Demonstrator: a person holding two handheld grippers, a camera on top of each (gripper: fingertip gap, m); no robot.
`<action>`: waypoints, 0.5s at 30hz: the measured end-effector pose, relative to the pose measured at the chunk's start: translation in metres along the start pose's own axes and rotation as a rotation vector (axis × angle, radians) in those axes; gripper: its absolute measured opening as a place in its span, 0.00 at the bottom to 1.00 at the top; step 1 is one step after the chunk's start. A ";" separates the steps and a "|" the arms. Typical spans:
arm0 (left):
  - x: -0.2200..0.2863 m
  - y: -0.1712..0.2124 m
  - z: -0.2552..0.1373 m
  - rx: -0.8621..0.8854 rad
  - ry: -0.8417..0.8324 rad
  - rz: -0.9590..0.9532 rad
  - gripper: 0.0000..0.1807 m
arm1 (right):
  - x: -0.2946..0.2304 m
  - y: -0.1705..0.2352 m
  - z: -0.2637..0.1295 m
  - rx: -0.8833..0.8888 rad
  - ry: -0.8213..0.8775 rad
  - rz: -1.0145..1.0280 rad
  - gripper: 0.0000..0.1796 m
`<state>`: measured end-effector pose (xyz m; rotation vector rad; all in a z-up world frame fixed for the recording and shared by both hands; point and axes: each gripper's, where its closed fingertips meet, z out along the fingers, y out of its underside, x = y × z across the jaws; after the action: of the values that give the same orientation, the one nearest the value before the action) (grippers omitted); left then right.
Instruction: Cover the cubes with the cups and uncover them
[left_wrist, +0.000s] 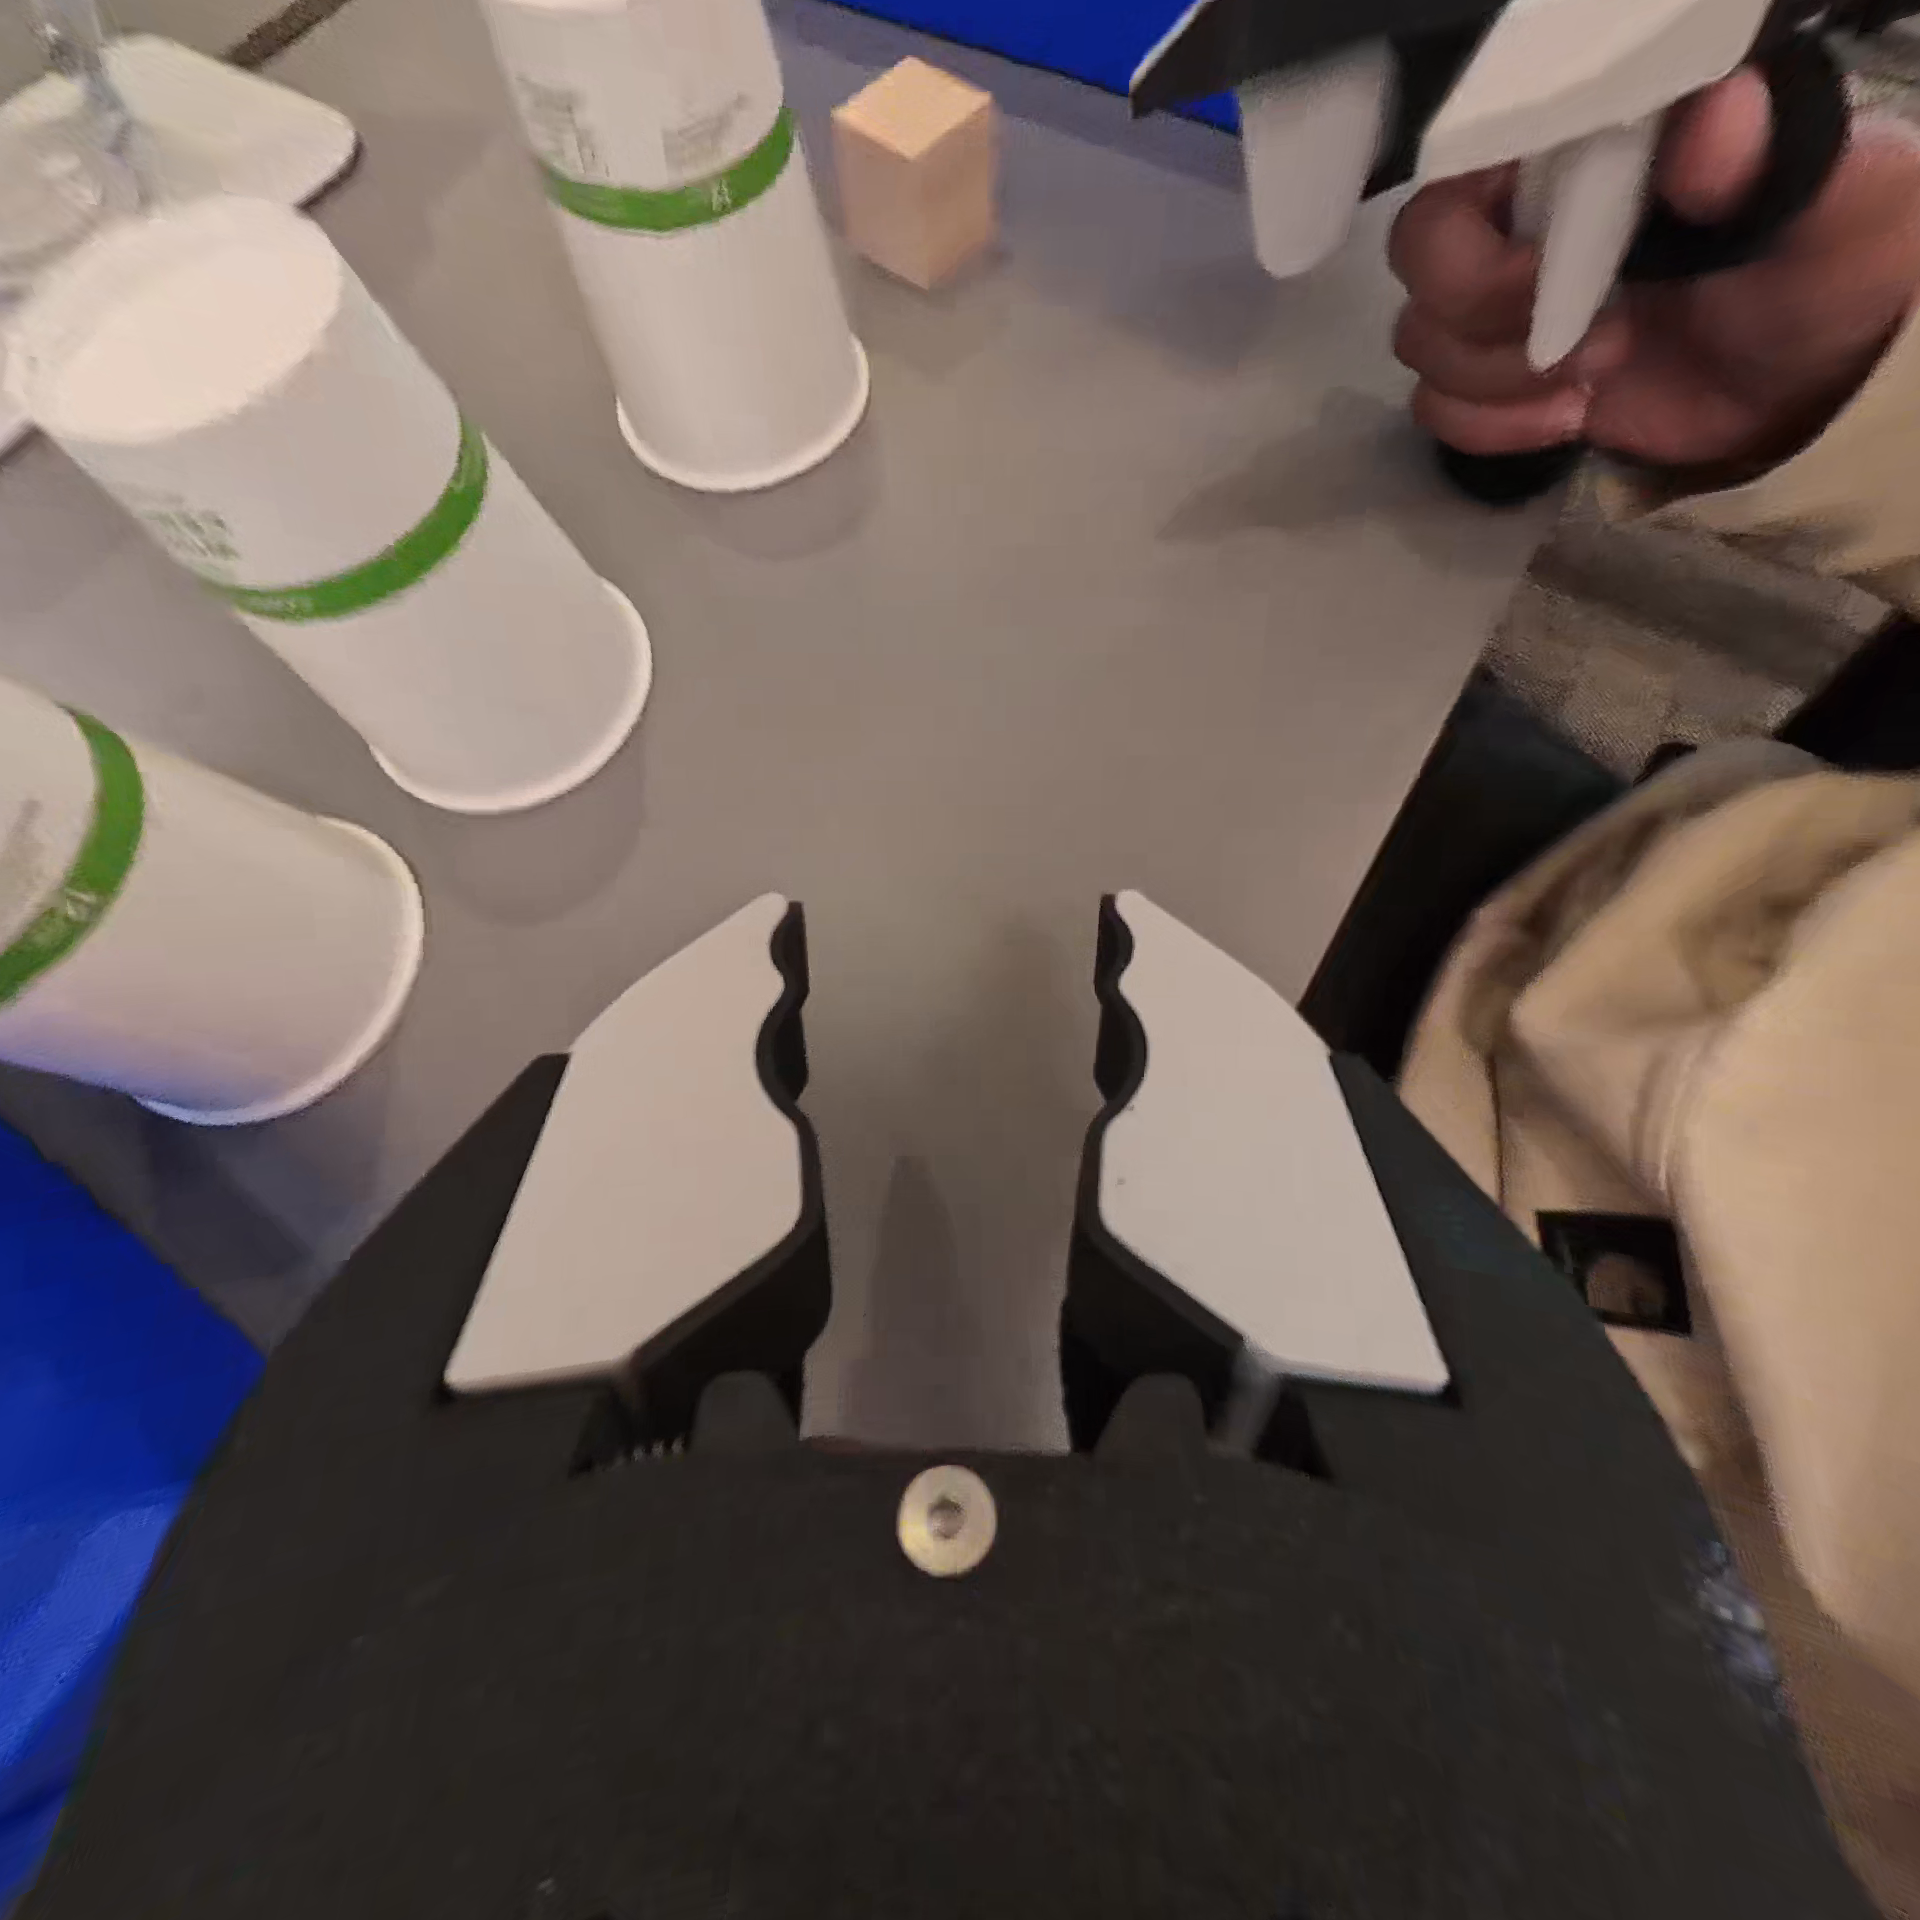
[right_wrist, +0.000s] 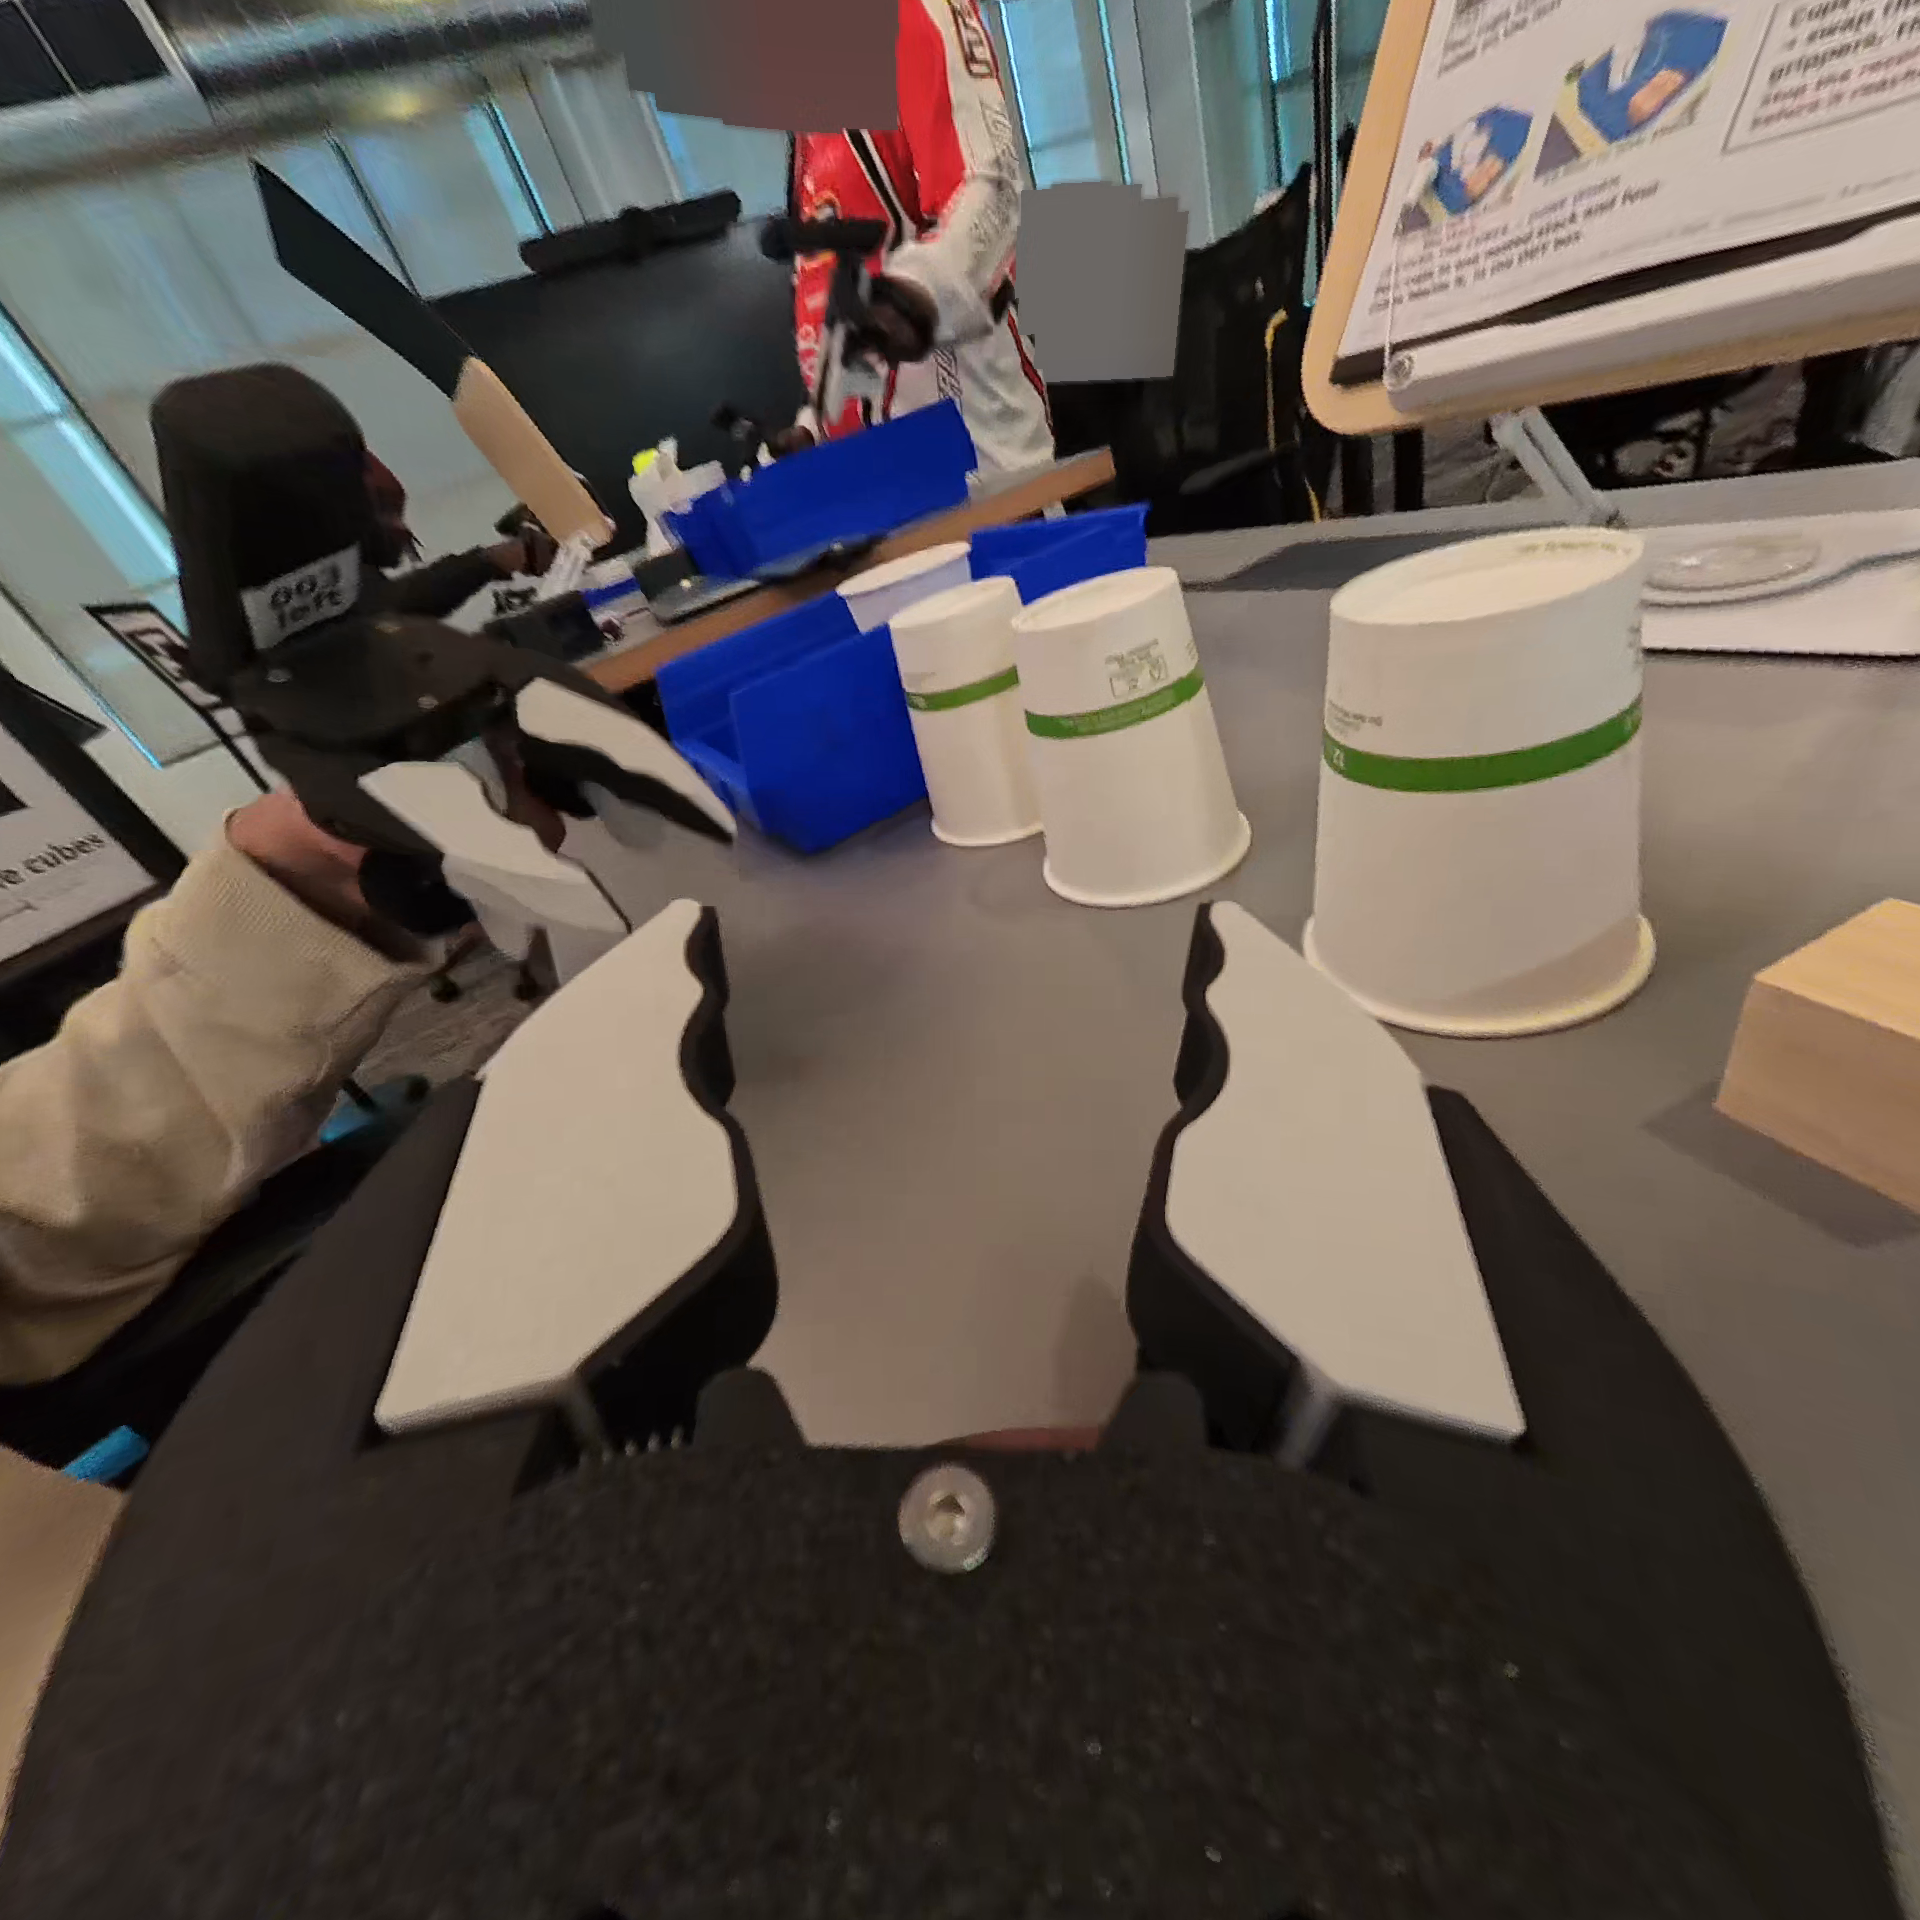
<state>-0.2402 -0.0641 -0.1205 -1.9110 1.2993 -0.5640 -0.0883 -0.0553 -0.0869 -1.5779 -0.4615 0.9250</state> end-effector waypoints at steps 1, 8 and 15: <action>-0.005 -0.010 -0.010 0.016 0.011 0.011 0.28 | -0.001 -0.002 0.000 0.003 -0.009 0.000 0.47; -0.149 -0.026 -0.074 -0.171 -0.324 0.070 0.24 | -0.010 0.006 0.007 -0.046 -0.059 0.013 0.47; -0.287 0.046 -0.076 -0.647 -0.475 -0.063 0.27 | -0.009 0.008 0.007 -0.068 -0.053 -0.016 0.46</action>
<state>-0.4335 0.1653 -0.0946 -2.4071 1.1814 0.3269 -0.1009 -0.0588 -0.0920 -1.6118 -0.5467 0.9491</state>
